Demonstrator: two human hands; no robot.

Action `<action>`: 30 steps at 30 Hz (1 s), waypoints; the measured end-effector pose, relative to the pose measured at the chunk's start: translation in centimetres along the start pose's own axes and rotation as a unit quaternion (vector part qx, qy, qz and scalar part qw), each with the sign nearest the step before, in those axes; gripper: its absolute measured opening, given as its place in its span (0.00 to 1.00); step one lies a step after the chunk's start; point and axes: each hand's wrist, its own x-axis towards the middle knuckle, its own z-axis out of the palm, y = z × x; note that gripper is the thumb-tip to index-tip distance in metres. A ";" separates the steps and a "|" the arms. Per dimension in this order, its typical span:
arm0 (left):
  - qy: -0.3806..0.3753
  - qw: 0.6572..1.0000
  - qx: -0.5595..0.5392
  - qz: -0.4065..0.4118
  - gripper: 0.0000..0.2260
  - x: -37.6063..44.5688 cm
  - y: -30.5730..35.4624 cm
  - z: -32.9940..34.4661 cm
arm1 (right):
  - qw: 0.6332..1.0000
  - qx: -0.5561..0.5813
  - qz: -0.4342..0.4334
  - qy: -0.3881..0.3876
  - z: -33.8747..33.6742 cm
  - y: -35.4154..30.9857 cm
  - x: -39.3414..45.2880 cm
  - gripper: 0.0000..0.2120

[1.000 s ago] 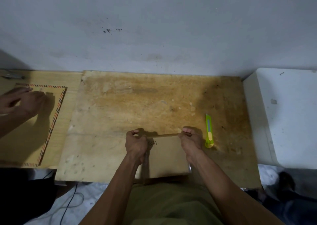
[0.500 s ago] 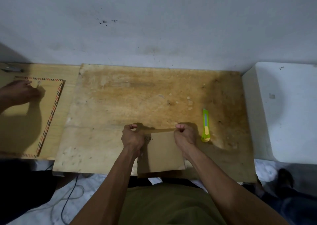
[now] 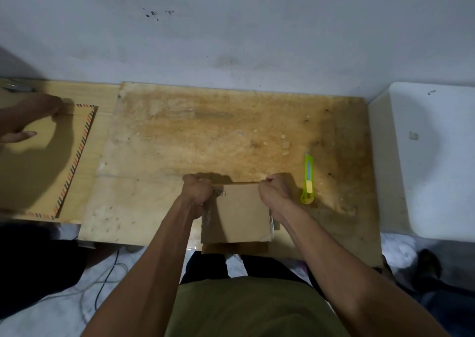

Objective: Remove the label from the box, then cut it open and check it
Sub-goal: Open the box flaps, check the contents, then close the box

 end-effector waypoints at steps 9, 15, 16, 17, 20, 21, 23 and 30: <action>0.002 0.999 0.046 0.024 0.16 -0.6 -0.4 -0.1 | 0.999 0.016 0.010 -0.033 -0.2 -0.3 -0.9 0.13; 0.026 0.993 0.095 0.067 0.13 -1.1 -1.8 -0.5 | 0.998 -0.022 -0.055 -0.014 0.4 1.4 -2.4 0.08; 0.032 0.991 0.106 0.076 0.12 -1.3 -2.2 -0.6 | 0.997 -0.028 -0.072 0.006 0.6 2.0 -2.6 0.07; 0.032 0.989 0.113 0.085 0.13 -1.3 -2.5 -0.6 | 0.995 -0.031 -0.088 0.023 1.0 2.4 -2.6 0.07; 0.020 0.981 0.156 0.115 0.16 -1.8 -2.6 -0.7 | 0.989 -0.034 -0.134 0.054 1.4 3.0 -2.9 0.10; 0.021 0.979 0.160 0.121 0.16 -1.9 -2.5 -0.7 | 0.986 -0.045 -0.148 0.062 1.5 3.2 -3.0 0.11; 0.024 0.976 0.175 0.130 0.16 -2.7 -2.5 -0.6 | 0.977 -0.080 -0.178 0.085 2.0 3.9 -2.9 0.12; 0.052 0.931 0.258 0.255 0.16 -3.8 -6.2 0.4 | 0.928 -0.123 -0.297 0.185 4.1 7.2 -2.4 0.14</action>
